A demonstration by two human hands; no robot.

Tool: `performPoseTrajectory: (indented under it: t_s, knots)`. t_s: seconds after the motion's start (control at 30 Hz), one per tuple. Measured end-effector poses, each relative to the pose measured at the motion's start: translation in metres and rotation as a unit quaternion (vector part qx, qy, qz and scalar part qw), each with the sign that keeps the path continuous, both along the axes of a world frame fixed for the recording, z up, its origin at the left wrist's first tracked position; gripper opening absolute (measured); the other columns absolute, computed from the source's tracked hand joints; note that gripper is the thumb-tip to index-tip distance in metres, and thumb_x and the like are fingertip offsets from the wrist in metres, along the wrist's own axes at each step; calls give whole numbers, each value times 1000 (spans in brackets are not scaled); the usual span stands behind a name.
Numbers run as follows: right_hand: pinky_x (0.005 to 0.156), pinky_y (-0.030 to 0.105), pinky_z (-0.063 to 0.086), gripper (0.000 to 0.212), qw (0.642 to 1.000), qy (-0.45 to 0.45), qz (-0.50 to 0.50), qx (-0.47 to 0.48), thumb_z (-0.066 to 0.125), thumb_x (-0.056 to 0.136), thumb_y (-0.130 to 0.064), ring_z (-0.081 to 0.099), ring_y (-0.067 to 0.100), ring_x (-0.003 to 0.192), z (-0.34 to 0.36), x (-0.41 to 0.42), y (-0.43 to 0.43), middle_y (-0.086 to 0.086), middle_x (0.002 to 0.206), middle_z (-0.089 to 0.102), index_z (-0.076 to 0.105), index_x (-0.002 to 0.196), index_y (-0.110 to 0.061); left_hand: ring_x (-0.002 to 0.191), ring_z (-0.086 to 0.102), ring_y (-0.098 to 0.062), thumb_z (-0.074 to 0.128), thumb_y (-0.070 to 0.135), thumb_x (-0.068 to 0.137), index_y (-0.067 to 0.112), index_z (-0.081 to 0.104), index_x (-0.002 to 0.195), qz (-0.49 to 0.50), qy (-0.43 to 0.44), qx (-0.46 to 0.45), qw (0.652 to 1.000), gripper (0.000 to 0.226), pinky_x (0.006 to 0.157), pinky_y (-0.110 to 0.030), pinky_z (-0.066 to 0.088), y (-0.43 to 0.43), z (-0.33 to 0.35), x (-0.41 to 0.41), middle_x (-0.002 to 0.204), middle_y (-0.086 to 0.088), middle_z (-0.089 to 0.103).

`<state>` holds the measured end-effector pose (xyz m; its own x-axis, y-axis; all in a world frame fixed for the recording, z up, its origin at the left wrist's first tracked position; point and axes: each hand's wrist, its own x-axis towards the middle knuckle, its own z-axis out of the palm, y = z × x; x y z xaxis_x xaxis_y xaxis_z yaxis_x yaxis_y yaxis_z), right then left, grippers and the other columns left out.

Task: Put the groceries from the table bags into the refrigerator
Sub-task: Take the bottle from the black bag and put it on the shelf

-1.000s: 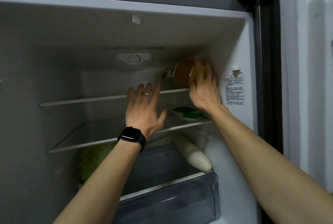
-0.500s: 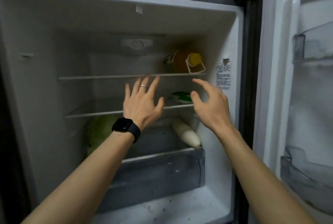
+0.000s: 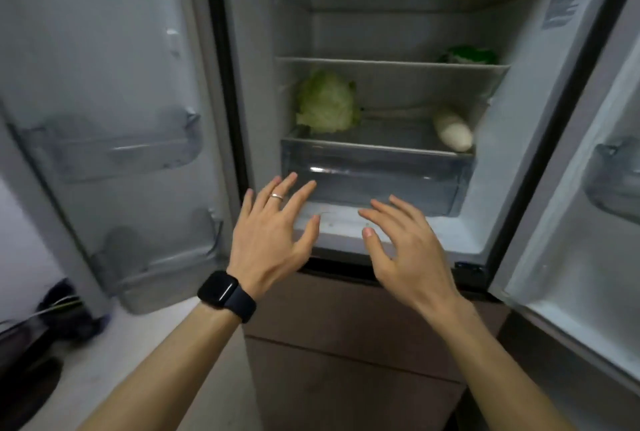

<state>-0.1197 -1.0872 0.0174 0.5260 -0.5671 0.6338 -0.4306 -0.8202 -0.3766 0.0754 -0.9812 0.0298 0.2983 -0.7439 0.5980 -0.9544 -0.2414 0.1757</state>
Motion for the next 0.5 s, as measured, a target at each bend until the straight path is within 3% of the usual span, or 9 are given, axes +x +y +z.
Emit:
performPoseTrajectory:
  t_s: [0.23, 0.37, 0.5]
  knots:
    - [118, 36, 30, 38, 984, 83, 150, 42, 48, 98, -40, 32, 10, 143, -51, 76, 110, -11, 142, 55, 63, 132, -30, 142, 37, -22, 38, 53, 94, 35, 45, 146, 156, 35, 72, 985, 55, 116, -51, 27, 160, -67, 33, 152, 3, 44]
    - [113, 41, 37, 40, 963, 108, 245, 34, 45, 96, -42, 40, 17, 139, -64, 135, 200, -8, 138, 60, 64, 130, -30, 142, 35, -20, 39, 53, 94, 37, 44, 146, 284, 74, 102, 951, 55, 116, -50, 25, 285, -95, 60, 152, 3, 45]
    - [116, 35, 29, 43, 930, 132, 342, 36, 41, 97, -46, 34, 13, 141, -72, 184, 319, -13, 141, 56, 60, 134, -34, 140, 38, -23, 34, 54, 94, 36, 43, 147, 397, 107, 120, 904, 57, 114, -51, 31, 433, -110, 67, 152, 1, 45]
